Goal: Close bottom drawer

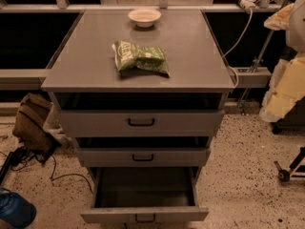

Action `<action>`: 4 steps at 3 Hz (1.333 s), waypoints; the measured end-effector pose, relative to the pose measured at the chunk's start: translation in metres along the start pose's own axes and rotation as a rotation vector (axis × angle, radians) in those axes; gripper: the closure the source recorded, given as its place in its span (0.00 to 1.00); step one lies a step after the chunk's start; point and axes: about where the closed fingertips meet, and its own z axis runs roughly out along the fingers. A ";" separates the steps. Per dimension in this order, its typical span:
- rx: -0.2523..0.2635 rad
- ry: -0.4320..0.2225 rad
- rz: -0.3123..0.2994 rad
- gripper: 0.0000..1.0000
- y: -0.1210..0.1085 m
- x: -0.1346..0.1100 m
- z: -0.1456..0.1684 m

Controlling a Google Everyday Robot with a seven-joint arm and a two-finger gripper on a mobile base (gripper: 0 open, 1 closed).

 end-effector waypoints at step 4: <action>-0.045 -0.171 0.095 0.00 0.058 0.003 0.115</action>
Offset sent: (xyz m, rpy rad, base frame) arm 0.0018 0.0005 -0.0185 0.0778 -0.0060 -0.0099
